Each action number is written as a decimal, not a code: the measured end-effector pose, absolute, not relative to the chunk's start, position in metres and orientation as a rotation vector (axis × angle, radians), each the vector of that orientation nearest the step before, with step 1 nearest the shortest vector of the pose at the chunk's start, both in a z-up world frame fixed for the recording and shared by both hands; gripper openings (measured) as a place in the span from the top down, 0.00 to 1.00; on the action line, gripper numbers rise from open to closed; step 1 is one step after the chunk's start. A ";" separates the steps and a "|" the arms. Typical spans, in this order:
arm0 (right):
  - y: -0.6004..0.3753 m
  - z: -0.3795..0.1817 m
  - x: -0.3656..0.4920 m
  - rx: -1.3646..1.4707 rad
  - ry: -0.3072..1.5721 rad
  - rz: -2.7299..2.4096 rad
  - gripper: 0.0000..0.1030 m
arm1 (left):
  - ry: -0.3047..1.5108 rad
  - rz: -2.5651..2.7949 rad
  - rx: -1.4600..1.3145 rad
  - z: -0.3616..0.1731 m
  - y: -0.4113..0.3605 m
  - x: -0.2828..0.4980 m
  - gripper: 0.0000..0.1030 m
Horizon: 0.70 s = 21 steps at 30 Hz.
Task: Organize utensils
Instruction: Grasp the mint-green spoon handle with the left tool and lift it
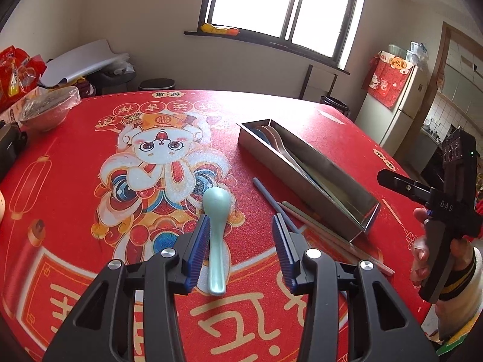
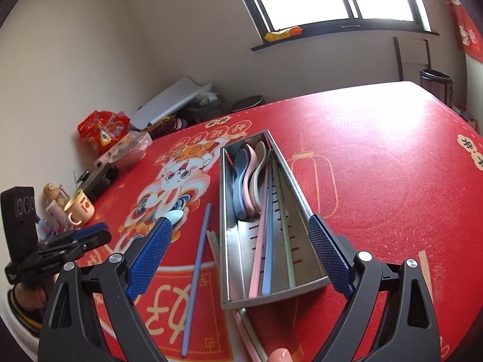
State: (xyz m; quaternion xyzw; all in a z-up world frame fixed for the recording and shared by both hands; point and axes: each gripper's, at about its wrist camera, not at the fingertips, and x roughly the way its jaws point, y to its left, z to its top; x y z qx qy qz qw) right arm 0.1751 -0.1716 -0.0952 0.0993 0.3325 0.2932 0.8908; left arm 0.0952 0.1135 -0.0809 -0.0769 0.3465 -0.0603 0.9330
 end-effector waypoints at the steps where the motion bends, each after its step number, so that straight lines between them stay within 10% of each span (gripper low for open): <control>1: -0.170 -0.096 0.172 0.197 0.695 0.606 0.14 | 0.710 -0.127 -0.161 -0.082 0.114 0.094 0.60; 21: -0.176 -0.112 0.165 0.213 0.745 0.588 0.14 | 0.869 -0.129 -0.214 -0.129 0.140 0.145 0.61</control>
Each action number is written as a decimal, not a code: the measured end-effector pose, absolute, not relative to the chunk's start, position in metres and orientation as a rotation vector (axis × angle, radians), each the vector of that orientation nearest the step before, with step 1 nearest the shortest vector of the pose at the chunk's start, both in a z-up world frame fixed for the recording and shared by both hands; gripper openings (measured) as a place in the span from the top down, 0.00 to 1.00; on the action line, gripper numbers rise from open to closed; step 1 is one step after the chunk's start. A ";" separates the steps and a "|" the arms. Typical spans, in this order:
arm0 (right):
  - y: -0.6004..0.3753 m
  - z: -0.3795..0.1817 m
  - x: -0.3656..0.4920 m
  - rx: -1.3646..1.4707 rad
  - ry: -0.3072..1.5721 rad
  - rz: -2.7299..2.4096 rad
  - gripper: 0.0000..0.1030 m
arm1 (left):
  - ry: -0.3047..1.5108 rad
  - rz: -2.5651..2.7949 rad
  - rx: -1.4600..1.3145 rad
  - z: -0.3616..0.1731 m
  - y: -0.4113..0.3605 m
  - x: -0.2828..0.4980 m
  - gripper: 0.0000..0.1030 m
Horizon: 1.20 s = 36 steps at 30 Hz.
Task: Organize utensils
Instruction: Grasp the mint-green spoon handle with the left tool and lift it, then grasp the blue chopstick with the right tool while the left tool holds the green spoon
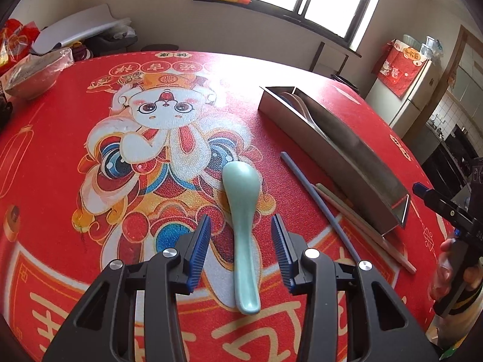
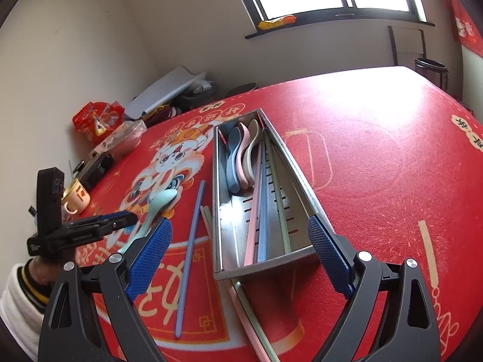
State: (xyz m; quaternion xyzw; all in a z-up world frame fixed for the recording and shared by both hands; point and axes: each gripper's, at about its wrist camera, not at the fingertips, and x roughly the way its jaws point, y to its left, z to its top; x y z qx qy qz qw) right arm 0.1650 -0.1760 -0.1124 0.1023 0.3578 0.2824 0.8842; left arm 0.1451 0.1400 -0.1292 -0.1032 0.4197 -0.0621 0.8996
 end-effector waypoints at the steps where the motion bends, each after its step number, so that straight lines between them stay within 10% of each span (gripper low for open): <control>1: -0.176 -0.113 0.165 0.215 0.745 0.587 0.14 | 0.879 -0.128 -0.219 -0.131 0.142 0.151 0.62; 18: -0.180 -0.118 0.171 0.224 0.764 0.570 0.14 | 0.915 -0.181 -0.174 -0.141 0.123 0.173 0.90; 36: -0.155 -0.110 0.156 0.158 0.749 0.670 0.19 | 0.936 -0.161 -0.058 -0.146 0.121 0.107 0.93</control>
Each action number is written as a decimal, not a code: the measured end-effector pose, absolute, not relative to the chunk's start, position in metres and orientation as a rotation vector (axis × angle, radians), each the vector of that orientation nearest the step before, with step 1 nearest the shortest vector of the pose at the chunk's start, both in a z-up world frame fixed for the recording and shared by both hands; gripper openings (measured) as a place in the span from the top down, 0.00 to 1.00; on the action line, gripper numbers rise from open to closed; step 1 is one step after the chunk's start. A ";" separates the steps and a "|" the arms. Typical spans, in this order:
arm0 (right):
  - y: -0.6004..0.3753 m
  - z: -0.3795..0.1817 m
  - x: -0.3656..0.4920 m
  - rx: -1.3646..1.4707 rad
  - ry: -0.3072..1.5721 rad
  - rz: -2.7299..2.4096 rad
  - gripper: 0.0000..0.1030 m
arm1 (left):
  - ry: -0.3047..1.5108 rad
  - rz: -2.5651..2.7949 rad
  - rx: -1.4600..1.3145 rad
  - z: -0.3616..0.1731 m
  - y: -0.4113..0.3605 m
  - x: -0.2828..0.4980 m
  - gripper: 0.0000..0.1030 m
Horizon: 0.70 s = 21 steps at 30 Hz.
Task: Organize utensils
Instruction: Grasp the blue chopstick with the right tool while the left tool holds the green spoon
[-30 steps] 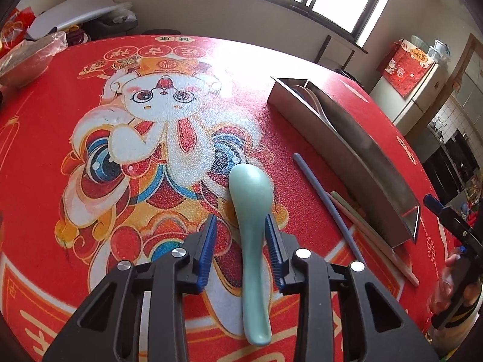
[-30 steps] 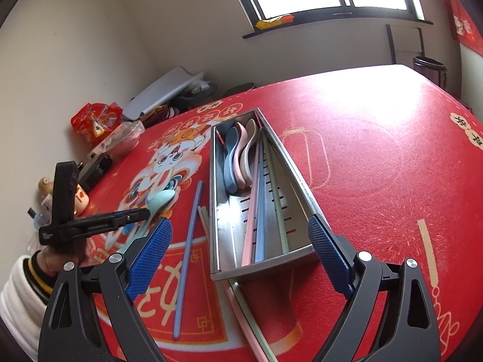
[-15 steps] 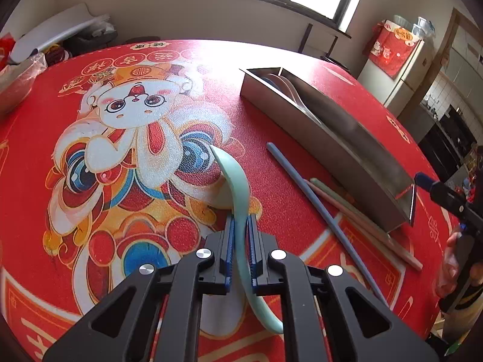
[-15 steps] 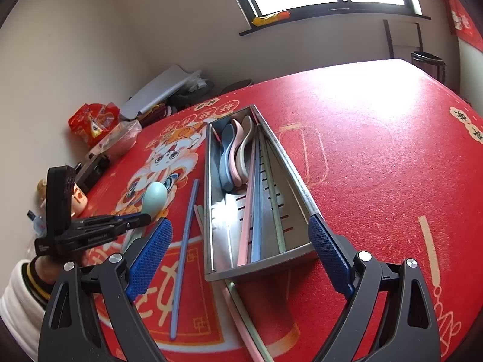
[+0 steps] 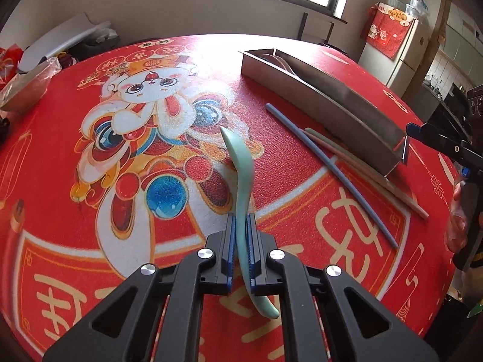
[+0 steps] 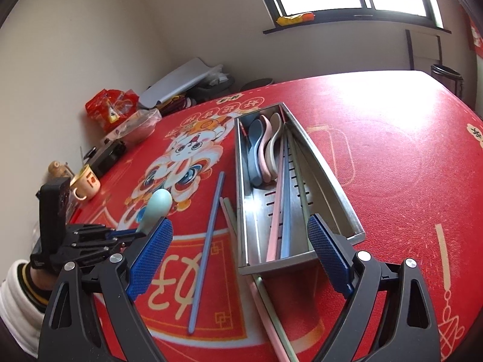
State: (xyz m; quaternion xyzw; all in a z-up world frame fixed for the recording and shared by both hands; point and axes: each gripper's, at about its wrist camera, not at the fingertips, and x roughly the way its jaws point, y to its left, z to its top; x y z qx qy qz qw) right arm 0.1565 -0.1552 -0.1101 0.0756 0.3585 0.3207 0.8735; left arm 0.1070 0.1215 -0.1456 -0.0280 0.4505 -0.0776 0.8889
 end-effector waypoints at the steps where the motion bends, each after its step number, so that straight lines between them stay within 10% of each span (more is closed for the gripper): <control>1: -0.152 -0.110 0.155 0.148 0.750 0.678 0.30 | 0.935 -0.153 -0.065 -0.146 0.125 0.104 0.93; 10: -0.105 -0.113 0.144 0.025 0.805 0.731 0.64 | 0.897 -0.115 -0.134 -0.148 0.146 0.086 0.93; 21: -0.062 -0.128 0.141 -0.141 0.877 0.698 0.75 | 0.876 -0.121 -0.167 -0.149 0.151 0.084 0.93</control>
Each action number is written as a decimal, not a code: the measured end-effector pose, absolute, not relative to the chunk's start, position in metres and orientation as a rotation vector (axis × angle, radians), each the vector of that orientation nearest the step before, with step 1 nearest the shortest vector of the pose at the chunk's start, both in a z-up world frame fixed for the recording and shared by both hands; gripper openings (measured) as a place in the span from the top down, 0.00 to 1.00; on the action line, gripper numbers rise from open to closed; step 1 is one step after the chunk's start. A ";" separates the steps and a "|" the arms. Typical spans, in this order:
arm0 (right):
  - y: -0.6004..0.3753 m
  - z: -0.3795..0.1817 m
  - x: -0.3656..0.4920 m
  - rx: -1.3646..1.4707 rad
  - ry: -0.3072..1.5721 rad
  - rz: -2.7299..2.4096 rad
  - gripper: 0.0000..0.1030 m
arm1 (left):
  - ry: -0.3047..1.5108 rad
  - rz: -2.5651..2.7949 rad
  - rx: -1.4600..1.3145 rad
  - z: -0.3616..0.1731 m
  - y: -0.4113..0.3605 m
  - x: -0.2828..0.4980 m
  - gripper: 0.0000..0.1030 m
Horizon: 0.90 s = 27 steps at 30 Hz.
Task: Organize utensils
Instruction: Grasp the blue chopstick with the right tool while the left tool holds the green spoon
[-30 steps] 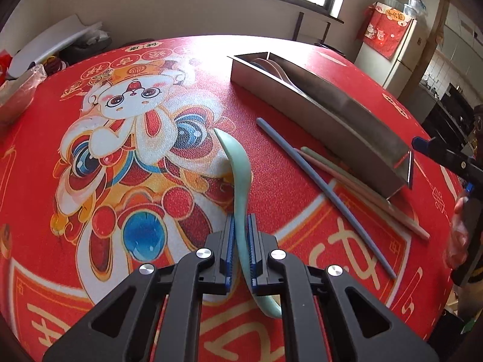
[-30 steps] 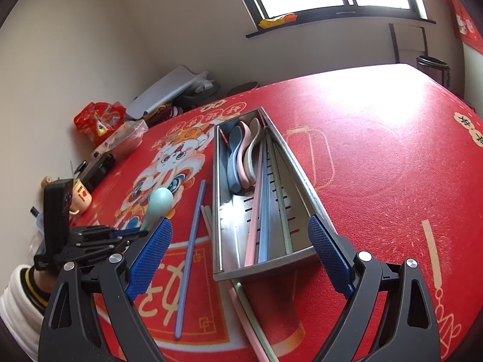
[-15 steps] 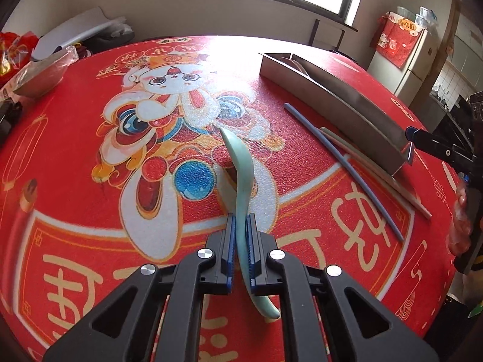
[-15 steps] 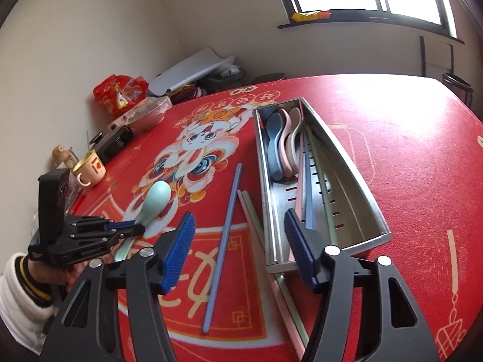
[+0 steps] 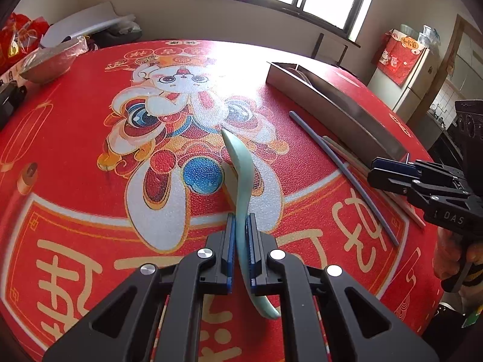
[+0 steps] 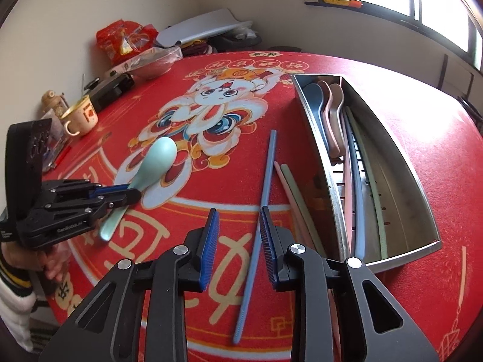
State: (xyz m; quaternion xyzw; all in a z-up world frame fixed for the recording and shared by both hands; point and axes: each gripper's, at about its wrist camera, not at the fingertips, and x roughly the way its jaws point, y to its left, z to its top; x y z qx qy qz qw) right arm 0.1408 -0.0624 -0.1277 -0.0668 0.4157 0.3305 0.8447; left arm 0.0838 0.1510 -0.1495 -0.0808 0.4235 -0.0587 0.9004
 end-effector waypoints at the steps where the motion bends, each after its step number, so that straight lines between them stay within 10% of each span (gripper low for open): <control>1: -0.061 -0.129 0.143 -0.153 0.884 0.688 0.77 | 0.875 -0.121 -0.168 -0.150 0.151 0.084 0.93; 27: -0.029 -0.150 0.158 -0.262 0.904 0.640 0.92 | 0.871 -0.131 -0.207 -0.151 0.156 0.084 0.93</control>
